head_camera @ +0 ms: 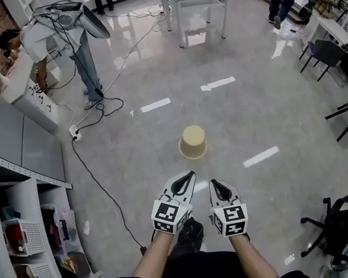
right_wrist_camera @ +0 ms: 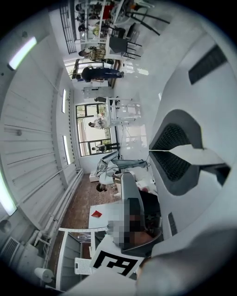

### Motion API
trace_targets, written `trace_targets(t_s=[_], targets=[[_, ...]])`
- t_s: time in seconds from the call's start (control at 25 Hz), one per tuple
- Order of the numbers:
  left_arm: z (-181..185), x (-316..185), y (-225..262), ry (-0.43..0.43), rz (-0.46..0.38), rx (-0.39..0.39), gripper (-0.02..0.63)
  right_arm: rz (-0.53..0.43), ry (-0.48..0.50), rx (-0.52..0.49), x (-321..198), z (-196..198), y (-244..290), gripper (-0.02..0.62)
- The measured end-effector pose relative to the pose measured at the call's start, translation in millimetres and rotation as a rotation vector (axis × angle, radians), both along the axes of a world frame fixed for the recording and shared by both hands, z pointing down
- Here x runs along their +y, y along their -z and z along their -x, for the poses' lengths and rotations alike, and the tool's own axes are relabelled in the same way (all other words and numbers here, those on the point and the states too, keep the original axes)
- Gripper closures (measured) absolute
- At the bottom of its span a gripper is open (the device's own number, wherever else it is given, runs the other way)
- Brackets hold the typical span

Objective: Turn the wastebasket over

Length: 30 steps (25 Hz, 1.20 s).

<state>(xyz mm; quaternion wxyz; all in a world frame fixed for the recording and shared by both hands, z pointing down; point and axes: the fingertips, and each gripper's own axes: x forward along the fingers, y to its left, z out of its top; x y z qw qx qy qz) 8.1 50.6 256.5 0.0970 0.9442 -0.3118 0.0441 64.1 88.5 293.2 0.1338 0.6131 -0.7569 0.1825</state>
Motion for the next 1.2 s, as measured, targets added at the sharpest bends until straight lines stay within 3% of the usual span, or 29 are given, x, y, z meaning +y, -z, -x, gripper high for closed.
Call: trace_targets(t_s=[0.24,0.44,1.2], targets=[[5.5,69.1,-0.2,-0.014,0.011,-0.034,0.598,-0.052,-0.035,-0.003,60.5,-2.6,19.4,0.584],[11.1,106.7,9.4,0.021,-0.005,-0.048,0.598,-0.093,-0.046,0.019,97.4,-6.1,38.7,0.584],[21.4,135.2,21.6,0.043,-0.026,-0.069,0.598,-0.108,-0.018,0.036,124.7,-2.9,47.6,0.584]])
